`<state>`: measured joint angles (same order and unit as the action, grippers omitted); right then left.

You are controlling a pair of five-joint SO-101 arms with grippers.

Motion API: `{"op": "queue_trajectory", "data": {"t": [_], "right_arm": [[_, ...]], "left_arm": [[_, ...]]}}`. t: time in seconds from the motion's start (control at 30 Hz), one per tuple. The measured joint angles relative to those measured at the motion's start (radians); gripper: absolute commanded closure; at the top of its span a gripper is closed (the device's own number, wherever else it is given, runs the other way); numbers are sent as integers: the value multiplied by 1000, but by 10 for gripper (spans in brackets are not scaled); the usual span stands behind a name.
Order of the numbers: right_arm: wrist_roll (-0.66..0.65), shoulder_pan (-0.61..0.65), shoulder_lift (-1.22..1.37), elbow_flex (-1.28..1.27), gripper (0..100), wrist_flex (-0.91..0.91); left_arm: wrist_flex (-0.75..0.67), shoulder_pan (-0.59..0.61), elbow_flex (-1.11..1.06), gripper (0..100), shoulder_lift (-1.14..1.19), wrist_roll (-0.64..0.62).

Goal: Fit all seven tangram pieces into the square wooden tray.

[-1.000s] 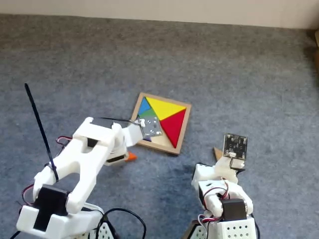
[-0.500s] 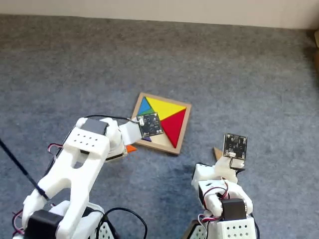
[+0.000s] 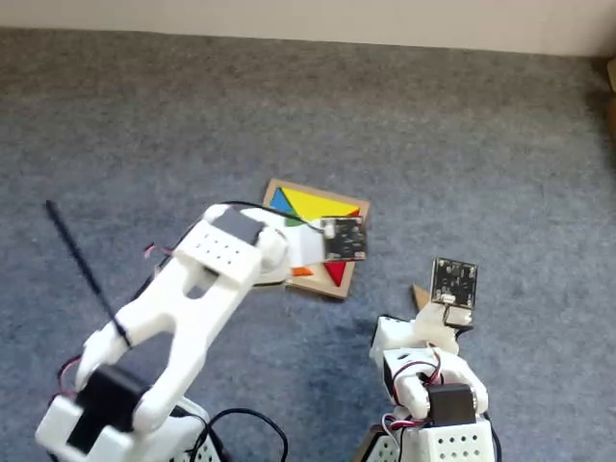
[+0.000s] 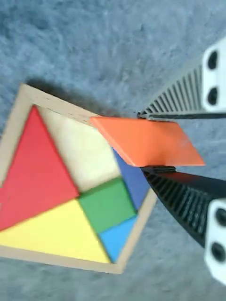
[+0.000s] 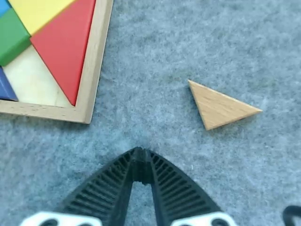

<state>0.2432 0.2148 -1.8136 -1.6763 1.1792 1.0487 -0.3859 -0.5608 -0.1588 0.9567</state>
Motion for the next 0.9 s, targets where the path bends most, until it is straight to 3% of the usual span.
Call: {"op": "queue_trajectory", "data": {"t": [0.4,0.57,0.9], "right_arm": [[0,0,0,0,992,0],[0,0,0,0,992,0],[0,0,0,0,992,0]], "left_arm": [[-2,-49,141,854,233,169],[-8,-49,190,756,273,175],[-8,-51,279,750,288,147]]}}
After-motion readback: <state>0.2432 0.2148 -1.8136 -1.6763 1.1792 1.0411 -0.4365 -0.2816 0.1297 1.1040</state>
